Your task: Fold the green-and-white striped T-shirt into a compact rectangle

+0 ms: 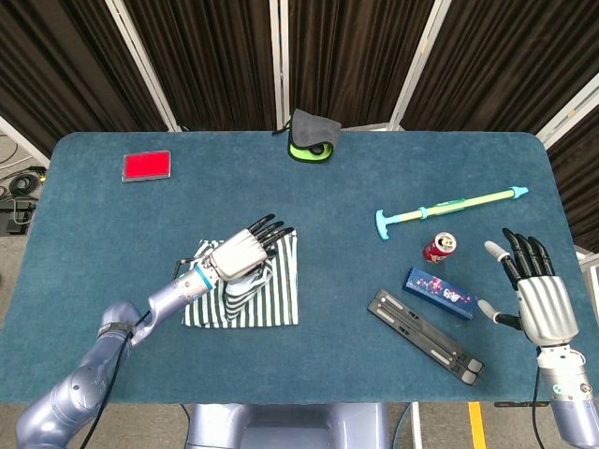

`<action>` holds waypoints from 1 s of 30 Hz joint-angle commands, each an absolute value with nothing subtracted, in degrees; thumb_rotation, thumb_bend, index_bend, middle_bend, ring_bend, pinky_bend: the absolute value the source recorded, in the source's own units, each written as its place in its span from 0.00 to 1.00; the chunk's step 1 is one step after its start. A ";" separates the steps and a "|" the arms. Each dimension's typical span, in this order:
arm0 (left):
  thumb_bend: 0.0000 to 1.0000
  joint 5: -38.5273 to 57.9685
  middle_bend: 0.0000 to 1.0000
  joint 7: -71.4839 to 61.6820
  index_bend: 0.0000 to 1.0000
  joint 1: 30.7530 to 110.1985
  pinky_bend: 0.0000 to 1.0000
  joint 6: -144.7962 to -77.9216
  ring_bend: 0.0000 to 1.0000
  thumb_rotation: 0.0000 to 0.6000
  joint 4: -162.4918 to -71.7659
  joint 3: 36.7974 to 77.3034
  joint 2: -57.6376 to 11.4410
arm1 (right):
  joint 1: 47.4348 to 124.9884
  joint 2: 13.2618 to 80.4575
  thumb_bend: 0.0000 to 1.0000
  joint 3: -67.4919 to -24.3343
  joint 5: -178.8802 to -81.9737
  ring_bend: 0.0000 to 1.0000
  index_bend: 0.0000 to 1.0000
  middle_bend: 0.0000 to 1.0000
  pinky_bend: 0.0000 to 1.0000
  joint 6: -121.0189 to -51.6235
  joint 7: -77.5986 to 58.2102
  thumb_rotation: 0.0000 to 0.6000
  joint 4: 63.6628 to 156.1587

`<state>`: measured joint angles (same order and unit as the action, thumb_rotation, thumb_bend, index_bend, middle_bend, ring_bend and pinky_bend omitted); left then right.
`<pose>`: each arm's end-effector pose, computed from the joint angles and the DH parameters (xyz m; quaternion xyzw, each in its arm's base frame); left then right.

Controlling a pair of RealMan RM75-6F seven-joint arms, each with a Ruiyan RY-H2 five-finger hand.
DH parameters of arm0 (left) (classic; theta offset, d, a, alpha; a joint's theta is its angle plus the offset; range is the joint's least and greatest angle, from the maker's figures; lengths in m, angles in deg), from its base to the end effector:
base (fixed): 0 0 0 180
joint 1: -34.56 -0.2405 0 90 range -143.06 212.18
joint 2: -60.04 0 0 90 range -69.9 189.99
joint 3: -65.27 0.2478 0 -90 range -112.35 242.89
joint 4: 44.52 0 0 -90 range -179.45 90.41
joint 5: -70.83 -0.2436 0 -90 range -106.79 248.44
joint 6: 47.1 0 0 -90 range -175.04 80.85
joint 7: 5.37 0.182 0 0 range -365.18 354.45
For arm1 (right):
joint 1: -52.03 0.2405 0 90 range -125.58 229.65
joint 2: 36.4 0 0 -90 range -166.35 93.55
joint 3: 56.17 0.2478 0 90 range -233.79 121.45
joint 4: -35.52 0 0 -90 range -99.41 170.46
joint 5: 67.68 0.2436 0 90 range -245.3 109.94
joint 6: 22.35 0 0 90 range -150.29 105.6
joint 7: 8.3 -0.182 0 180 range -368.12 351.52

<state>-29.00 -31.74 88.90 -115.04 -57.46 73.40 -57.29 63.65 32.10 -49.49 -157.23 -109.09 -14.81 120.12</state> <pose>-0.1278 0.4366 -0.1169 -0.8516 -0.1130 -0.4122 0.3033 -0.2891 -0.2737 0.1268 0.6008 -0.3293 0.4771 0.5504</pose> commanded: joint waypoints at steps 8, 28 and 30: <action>0.00 -25.79 0.00 -31.56 0.00 88.95 0.00 -116.32 0.00 1.00 -60.60 70.01 -58.01 | 63.53 31.95 0.00 -49.60 -157.64 0.00 0.21 0.00 0.00 -109.49 -14.76 1.00 120.52; 0.00 -25.53 0.00 -29.47 0.00 86.61 0.00 -119.59 0.00 1.00 -88.88 70.71 -38.74 | 62.91 31.07 0.00 -50.17 -159.76 0.00 0.21 0.00 0.00 -111.44 -14.96 1.00 122.51; 0.00 -25.22 0.00 -26.86 0.00 86.43 0.00 -116.93 0.00 1.00 -93.43 71.41 -36.25 | 62.90 30.96 0.00 -50.19 -159.88 0.00 0.21 0.00 0.00 -111.52 -15.11 1.00 122.66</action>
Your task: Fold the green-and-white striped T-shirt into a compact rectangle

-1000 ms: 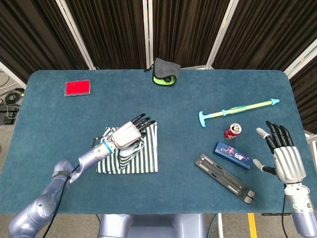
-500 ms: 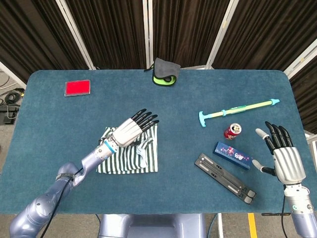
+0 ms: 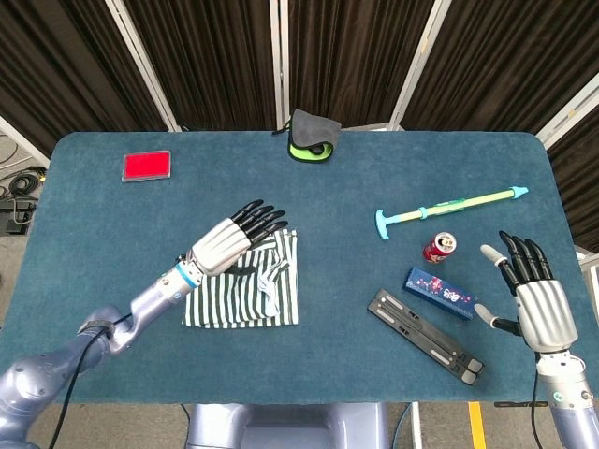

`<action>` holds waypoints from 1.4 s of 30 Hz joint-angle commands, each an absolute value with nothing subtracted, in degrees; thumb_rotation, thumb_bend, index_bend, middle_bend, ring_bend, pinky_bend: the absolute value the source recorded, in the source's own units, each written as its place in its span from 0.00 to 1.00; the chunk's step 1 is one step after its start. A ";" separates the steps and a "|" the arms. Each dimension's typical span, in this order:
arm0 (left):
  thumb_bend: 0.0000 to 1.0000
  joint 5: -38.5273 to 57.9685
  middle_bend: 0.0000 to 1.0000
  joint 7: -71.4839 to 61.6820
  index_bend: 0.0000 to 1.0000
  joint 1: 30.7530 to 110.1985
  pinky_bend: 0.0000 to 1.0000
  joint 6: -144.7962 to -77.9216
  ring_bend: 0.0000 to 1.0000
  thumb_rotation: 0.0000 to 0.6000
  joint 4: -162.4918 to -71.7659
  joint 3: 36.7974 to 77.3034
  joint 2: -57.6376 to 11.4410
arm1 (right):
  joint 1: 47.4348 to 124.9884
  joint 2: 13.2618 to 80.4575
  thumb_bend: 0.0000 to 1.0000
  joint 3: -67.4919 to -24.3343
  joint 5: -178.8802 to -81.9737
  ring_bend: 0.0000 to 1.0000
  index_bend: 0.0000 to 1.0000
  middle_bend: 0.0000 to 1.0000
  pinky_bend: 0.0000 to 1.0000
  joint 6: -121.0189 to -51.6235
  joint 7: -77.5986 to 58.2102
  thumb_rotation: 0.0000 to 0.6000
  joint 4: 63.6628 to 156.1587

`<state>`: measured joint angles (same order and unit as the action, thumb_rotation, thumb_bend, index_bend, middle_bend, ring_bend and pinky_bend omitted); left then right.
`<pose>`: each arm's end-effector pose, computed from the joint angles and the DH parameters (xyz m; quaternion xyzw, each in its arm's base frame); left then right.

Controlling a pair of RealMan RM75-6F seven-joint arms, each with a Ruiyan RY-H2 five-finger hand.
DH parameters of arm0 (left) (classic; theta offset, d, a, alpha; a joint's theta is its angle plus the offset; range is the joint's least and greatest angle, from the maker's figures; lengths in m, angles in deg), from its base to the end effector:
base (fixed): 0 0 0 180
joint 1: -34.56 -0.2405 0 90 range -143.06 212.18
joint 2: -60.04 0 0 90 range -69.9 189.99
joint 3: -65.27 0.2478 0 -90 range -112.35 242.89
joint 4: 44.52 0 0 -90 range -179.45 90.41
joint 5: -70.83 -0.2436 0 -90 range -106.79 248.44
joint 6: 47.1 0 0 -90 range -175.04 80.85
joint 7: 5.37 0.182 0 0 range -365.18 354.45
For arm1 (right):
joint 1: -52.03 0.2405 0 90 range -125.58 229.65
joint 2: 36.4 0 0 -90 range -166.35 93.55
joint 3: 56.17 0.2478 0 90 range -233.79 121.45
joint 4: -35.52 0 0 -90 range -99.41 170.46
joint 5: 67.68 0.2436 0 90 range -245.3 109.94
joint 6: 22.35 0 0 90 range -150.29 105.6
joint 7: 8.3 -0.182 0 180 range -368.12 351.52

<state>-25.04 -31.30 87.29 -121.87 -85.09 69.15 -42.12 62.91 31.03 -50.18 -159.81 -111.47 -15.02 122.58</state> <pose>-0.1157 0.4171 -0.0656 -0.7913 -0.1992 -0.5140 0.2644 -0.2763 -0.2635 0.1291 0.6026 -0.3219 0.4966 0.5354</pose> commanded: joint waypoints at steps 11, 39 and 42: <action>0.00 -22.46 0.00 -17.30 0.00 87.16 0.00 -108.09 0.00 1.00 -100.05 69.85 -35.88 | 62.85 30.51 0.00 -49.98 -159.56 0.00 0.21 0.00 0.00 -111.54 -16.21 1.00 122.71; 0.00 -21.39 0.00 -16.58 0.00 91.12 0.00 -103.07 0.00 1.00 -92.44 64.69 -47.60 | 62.93 30.31 0.00 -49.41 -157.96 0.00 0.22 0.01 0.00 -110.65 -18.20 1.00 121.40; 0.00 -20.84 0.00 -17.31 0.00 90.75 0.00 -103.14 0.00 1.00 -91.63 64.35 -48.66 | 62.92 30.26 0.00 -49.41 -158.01 0.00 0.22 0.01 0.00 -110.68 -18.34 1.00 121.39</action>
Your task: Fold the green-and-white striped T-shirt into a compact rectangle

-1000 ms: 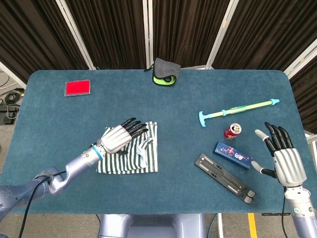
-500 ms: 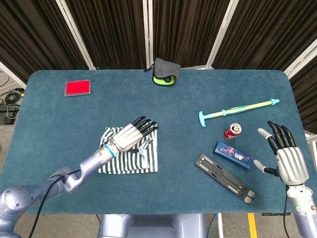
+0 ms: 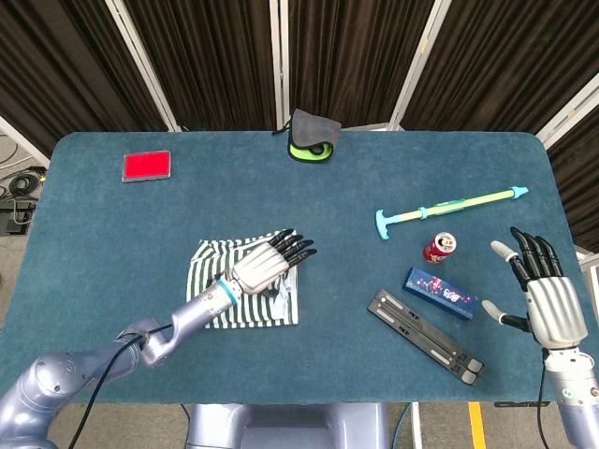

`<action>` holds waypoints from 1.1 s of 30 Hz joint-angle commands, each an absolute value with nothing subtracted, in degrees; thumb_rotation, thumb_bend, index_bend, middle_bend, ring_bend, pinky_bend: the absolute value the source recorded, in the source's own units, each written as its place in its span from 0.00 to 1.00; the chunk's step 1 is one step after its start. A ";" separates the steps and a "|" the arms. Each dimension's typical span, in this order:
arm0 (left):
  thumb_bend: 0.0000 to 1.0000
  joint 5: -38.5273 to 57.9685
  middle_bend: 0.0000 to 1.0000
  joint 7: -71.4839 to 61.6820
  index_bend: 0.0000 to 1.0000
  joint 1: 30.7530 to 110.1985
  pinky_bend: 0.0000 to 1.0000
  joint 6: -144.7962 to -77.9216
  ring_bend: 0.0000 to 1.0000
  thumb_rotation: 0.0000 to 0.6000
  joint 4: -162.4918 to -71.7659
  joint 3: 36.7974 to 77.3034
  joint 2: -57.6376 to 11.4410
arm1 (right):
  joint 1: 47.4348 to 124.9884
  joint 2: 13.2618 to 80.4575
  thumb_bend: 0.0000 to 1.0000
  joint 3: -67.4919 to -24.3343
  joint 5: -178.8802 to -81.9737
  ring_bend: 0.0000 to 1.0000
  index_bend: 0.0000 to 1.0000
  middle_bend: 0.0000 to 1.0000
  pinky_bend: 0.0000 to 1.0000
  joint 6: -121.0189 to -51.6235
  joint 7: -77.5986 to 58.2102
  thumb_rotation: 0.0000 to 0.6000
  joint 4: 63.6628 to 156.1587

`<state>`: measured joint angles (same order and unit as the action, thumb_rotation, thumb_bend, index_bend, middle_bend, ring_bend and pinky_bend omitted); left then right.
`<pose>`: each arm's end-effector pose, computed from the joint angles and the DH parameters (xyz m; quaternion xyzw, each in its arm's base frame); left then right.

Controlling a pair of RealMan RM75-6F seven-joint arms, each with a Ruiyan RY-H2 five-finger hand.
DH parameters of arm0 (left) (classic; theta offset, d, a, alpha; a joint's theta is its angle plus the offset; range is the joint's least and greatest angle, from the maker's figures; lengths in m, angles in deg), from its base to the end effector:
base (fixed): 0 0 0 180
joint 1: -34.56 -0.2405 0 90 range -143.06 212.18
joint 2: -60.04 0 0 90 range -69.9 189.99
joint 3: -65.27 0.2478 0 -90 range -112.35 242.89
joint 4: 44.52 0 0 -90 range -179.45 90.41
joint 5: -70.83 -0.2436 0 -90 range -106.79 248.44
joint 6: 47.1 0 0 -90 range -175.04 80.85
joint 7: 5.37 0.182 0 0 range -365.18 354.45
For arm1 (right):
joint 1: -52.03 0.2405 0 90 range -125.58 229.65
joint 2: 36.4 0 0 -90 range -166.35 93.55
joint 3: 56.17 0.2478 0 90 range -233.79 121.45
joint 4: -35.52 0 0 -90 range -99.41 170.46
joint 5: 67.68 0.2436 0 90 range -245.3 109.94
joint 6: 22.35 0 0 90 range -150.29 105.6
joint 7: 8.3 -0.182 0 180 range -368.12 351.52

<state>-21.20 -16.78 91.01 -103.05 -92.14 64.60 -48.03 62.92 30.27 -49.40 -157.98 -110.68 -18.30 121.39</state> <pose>-0.0783 0.3962 -0.1517 -0.8397 -0.2268 -0.4167 0.2642 -0.2866 -0.2689 0.1386 0.5892 -0.3358 0.4989 0.5396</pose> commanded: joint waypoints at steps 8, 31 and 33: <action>0.00 -20.81 0.00 -19.17 0.00 90.11 0.00 -106.07 0.00 1.00 -92.18 63.18 -48.53 | 62.80 30.11 0.00 -49.42 -158.33 0.00 0.22 0.01 0.00 -111.10 -18.47 1.00 121.62; 0.00 -11.53 0.00 -2.87 0.00 68.98 0.00 -127.56 0.00 1.00 -132.60 62.31 -15.48 | 61.38 26.95 0.00 -50.39 -158.97 0.00 0.03 0.00 0.00 -111.83 -15.57 1.00 126.09; 0.00 -10.35 0.00 -2.11 0.00 65.10 0.00 -130.53 0.00 1.00 -135.35 63.51 -13.38 | 61.28 26.55 0.00 -50.34 -158.93 0.00 0.01 0.00 0.00 -111.86 -14.28 1.00 126.44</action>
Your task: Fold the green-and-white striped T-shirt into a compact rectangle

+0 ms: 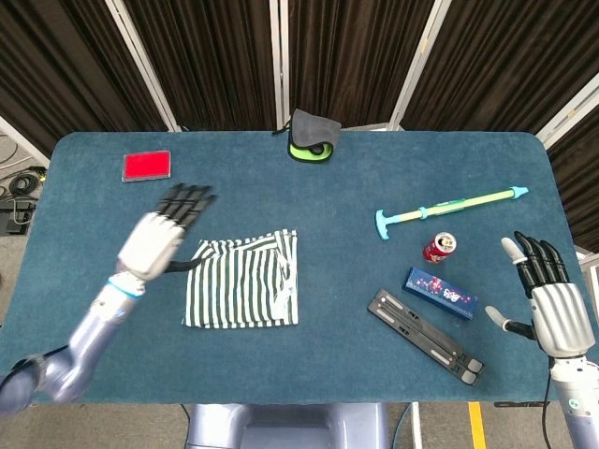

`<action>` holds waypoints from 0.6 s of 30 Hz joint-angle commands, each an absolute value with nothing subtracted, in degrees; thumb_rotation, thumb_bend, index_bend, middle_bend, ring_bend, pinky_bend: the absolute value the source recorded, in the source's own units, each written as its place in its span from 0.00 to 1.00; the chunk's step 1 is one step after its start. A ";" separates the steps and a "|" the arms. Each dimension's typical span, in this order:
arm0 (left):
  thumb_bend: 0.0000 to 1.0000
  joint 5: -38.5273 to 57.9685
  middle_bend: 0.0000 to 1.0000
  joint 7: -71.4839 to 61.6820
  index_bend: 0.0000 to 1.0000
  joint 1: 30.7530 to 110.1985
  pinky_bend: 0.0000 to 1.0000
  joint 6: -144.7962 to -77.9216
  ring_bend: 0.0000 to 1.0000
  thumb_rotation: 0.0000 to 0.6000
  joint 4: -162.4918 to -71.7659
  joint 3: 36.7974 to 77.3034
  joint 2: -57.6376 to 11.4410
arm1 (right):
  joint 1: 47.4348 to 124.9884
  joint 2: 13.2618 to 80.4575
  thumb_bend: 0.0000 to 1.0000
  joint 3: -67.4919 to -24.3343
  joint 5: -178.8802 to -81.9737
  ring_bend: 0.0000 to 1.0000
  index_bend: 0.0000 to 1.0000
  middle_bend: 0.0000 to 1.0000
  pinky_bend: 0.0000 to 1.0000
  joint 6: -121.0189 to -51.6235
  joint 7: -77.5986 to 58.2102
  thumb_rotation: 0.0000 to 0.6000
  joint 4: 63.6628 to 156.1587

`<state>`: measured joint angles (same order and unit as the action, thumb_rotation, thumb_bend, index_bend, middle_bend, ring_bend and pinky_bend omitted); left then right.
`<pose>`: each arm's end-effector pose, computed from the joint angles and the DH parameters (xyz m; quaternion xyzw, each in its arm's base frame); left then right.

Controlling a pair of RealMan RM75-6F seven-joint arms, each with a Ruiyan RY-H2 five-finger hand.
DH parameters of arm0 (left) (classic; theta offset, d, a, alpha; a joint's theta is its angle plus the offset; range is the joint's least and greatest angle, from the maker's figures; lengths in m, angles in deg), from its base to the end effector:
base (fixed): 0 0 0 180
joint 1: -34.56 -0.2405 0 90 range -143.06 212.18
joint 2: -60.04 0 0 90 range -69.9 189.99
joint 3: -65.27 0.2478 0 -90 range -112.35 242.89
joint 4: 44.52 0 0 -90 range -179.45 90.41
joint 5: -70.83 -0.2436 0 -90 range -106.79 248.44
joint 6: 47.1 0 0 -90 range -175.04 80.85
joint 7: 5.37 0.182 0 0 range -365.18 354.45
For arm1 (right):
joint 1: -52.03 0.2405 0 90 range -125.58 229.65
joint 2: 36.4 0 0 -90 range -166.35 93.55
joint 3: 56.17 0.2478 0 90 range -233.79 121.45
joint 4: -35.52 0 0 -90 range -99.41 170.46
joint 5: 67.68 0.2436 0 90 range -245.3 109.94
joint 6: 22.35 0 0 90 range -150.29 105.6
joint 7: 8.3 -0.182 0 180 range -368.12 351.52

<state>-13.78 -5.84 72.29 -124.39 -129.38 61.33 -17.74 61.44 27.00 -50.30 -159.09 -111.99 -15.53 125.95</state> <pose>-0.1492 0.3628 0.0397 -0.6935 -0.2785 -0.5206 0.4130 -0.2786 -0.2550 0.1476 0.5957 -0.3281 0.4905 0.5448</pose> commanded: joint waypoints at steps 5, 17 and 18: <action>0.00 -9.52 0.00 -1.60 0.00 58.17 0.00 -135.00 0.00 1.00 -138.70 66.53 -9.58 | 60.74 27.08 0.00 -49.76 -158.55 0.00 0.00 0.00 0.00 -113.11 -7.15 1.00 126.56; 0.00 -7.70 0.00 3.17 0.00 51.48 0.00 -138.06 0.00 1.00 -145.30 67.49 -5.50 | 59.75 28.11 0.00 -49.49 -158.94 0.00 0.00 0.00 0.00 -115.10 -1.35 1.00 128.09; 0.00 -7.86 0.00 3.08 0.00 51.28 0.00 -137.98 0.00 1.00 -145.30 67.33 -5.44 | 59.71 28.14 0.00 -49.53 -159.04 0.00 0.00 0.00 0.00 -115.14 -1.36 1.00 128.11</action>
